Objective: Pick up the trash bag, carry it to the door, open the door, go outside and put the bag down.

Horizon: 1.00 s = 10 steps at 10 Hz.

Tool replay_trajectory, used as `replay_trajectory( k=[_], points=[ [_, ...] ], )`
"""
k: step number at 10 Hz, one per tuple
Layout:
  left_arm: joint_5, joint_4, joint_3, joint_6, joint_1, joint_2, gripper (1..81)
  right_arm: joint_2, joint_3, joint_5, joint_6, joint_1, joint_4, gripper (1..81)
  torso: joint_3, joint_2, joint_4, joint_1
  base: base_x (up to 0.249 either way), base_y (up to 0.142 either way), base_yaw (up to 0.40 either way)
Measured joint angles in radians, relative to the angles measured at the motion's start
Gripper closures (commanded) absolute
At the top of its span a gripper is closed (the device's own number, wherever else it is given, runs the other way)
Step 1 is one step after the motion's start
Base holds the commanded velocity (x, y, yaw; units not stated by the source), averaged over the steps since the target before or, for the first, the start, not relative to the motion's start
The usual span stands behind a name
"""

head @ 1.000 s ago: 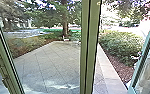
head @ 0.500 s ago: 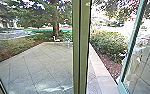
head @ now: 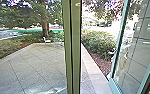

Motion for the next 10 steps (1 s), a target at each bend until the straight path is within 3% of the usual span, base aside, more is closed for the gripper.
replay_trajectory(
  k=[10],
  points=[
    [0.001, 0.000, -0.010, 0.000, -0.001, 0.003, 81.1, 0.004, -0.012, -0.007, 0.000, 0.005, -0.004, 1.0, 0.000, 0.000, 0.000, 0.000, 0.000, 0.000, 0.000]
  ],
)
